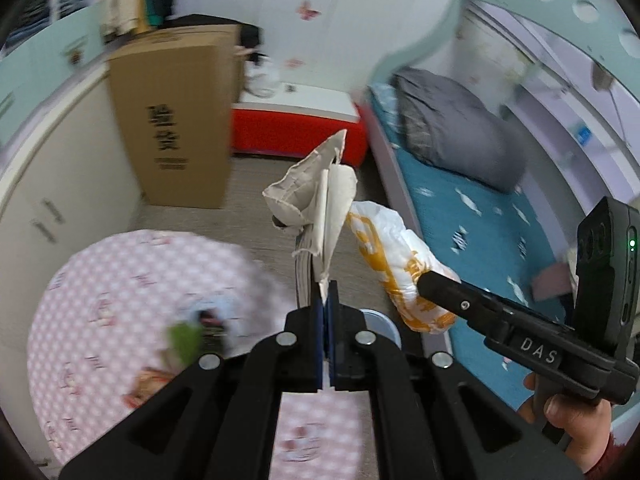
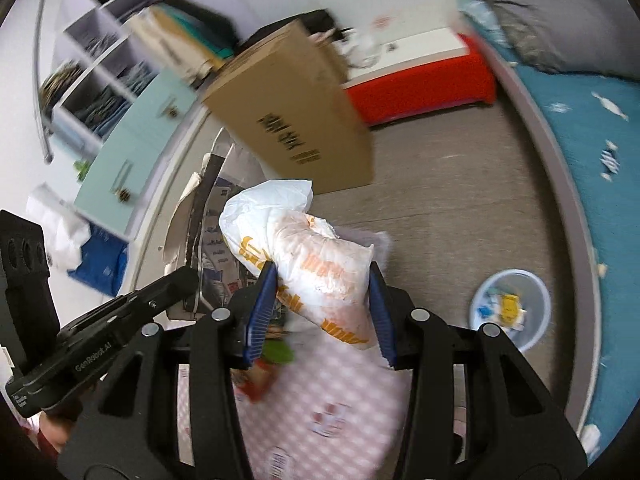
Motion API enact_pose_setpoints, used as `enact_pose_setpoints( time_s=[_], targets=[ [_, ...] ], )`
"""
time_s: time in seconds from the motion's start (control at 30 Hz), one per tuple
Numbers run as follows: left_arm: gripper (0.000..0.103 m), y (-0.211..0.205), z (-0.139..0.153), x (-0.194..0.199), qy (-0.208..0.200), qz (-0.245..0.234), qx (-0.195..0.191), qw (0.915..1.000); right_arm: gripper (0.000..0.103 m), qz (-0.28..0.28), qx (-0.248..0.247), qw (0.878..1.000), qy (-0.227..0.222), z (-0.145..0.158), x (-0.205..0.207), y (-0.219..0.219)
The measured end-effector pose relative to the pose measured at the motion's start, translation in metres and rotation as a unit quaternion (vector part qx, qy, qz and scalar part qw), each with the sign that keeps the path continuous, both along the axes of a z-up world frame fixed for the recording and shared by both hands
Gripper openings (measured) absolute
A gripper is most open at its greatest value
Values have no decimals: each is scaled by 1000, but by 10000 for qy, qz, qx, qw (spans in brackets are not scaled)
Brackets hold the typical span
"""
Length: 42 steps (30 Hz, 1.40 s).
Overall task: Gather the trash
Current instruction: 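Carry the newspaper and plastic bag over the bin, then open both grippers to drop the bag and newspaper into the bin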
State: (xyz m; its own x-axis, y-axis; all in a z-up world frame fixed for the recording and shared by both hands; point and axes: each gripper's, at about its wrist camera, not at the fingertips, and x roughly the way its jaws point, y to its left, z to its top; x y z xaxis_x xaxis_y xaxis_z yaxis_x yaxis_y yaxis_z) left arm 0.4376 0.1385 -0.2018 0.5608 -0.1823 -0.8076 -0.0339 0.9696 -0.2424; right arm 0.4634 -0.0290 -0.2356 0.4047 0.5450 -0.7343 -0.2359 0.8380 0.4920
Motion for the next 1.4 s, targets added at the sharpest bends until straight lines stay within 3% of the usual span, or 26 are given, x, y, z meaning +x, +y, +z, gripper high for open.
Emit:
enact_pose_setpoints(
  time_s=[0.23,0.47,0.6,0.73,0.83,1.4],
  targets=[
    [1,-103,-13,29,94,-588,-60,9982,45,-661,-248,9975,65,-3,6,-103],
    [1,-158,-24,49,218,-786,12,9967,46,-977,-395,9943,170,-13,11,-164],
    [1,-173,-30,58,301,-815,116,9962,47,-1037,-399,9936,220,-19,14,-181],
    [1,-176,-32,64,377,-827,197,9957,63,-1137,-412,9923,255,-25,21,-191],
    [1,-180,-35,67,444,-838,234,9952,67,-1163,-460,9917,302,-30,24,-196],
    [2,-220,-42,67,582,-1218,297,9904,70,-1317,-396,9903,217,-21,16,-221]
  ],
)
